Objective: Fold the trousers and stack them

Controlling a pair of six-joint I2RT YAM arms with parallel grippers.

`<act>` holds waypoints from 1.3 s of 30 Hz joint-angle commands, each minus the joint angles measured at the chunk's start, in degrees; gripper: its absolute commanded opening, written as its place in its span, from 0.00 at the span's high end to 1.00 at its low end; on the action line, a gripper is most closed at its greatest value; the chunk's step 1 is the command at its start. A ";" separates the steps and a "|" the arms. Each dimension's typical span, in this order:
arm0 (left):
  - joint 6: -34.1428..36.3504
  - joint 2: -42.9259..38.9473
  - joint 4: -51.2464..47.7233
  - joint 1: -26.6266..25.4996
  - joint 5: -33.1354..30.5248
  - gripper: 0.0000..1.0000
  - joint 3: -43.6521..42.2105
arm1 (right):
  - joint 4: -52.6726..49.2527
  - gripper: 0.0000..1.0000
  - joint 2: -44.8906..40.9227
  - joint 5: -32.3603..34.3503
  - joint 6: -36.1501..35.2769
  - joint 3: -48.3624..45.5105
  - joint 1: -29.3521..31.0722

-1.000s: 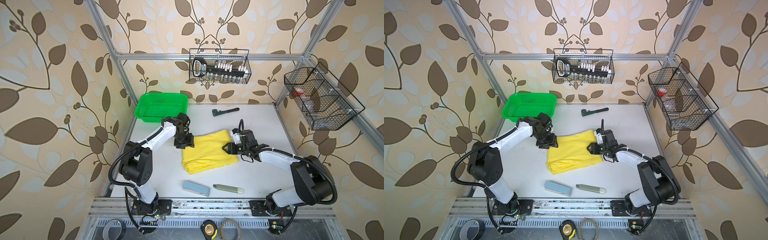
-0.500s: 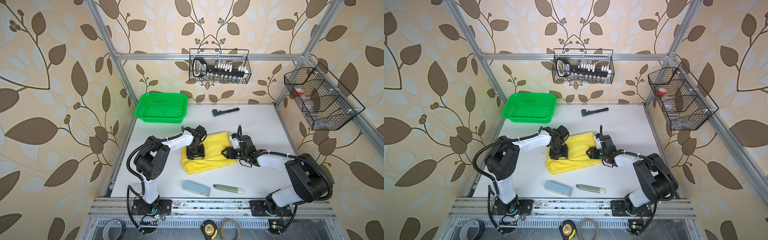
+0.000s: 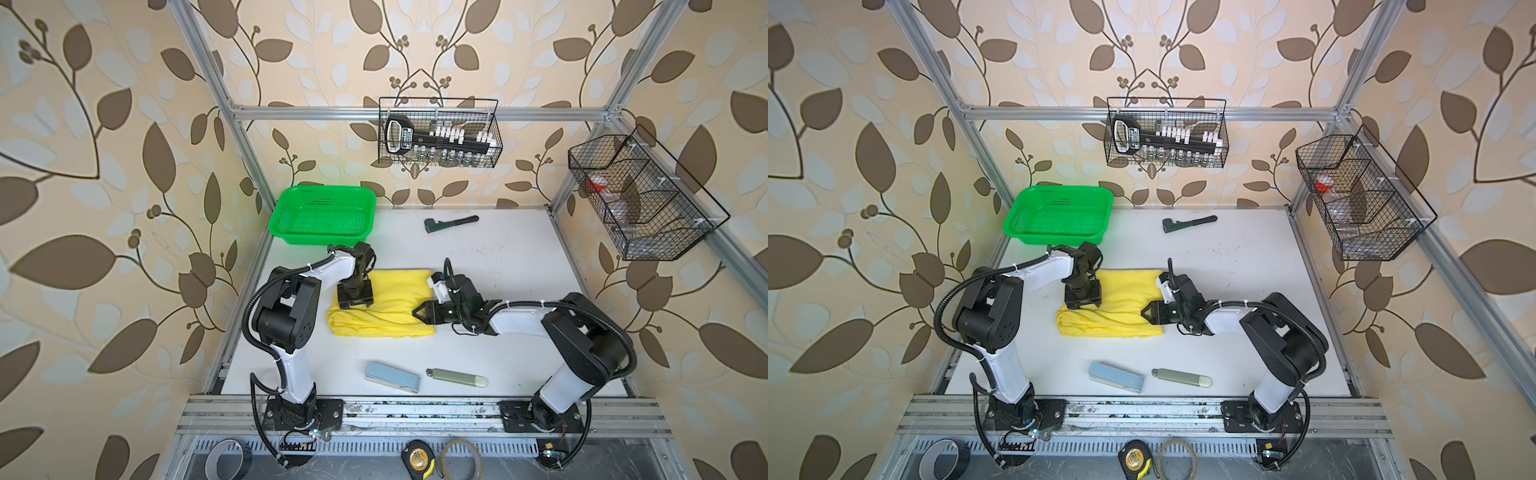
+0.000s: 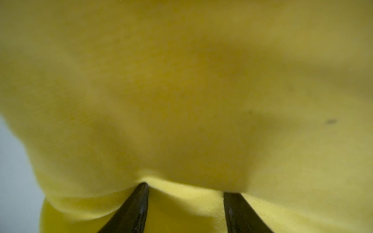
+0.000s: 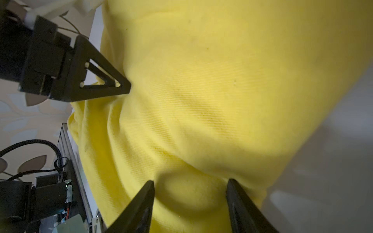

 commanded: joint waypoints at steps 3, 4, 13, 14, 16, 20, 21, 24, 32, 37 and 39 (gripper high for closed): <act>8.96 4.87 -3.57 7.77 -13.65 0.39 4.63 | 0.40 0.41 7.26 -1.98 1.18 7.31 2.67; 10.03 5.06 -3.53 8.60 -14.33 0.39 5.73 | 0.81 0.41 7.22 -2.19 1.15 7.79 2.89; 10.41 2.36 -8.43 10.71 -8.39 0.36 13.77 | -8.90 0.36 -5.98 1.58 -6.09 8.19 -0.79; 9.53 0.56 -8.58 10.73 -7.18 0.35 13.01 | -9.84 0.35 -7.86 2.00 -6.66 7.54 -1.93; 7.03 -3.79 -7.83 10.42 -3.53 0.34 10.71 | -12.33 0.33 -12.26 2.86 -8.13 5.84 -4.86; 1.20 -11.98 -4.95 5.37 0.28 0.32 6.49 | -17.48 0.29 -21.12 3.63 -11.05 2.09 -12.02; -0.77 -12.88 -4.46 3.38 0.33 0.32 5.91 | -19.06 0.28 -23.31 3.81 -12.01 1.47 -14.00; -7.43 -13.92 -1.00 -2.69 0.88 0.32 3.47 | -22.50 0.26 -28.17 3.88 -13.94 -0.19 -19.63; -13.64 -7.73 10.42 -7.90 -3.77 0.32 -2.69 | -26.27 0.19 -35.75 3.57 -15.93 -3.56 -28.76; -9.94 -4.90 11.94 -6.61 -9.58 0.31 -5.43 | -26.79 0.19 -37.09 3.85 -15.67 -4.41 -28.79; -8.19 -4.62 14.35 -4.13 -8.75 0.31 -8.16 | -26.51 0.19 -37.22 3.94 -15.59 -4.68 -28.79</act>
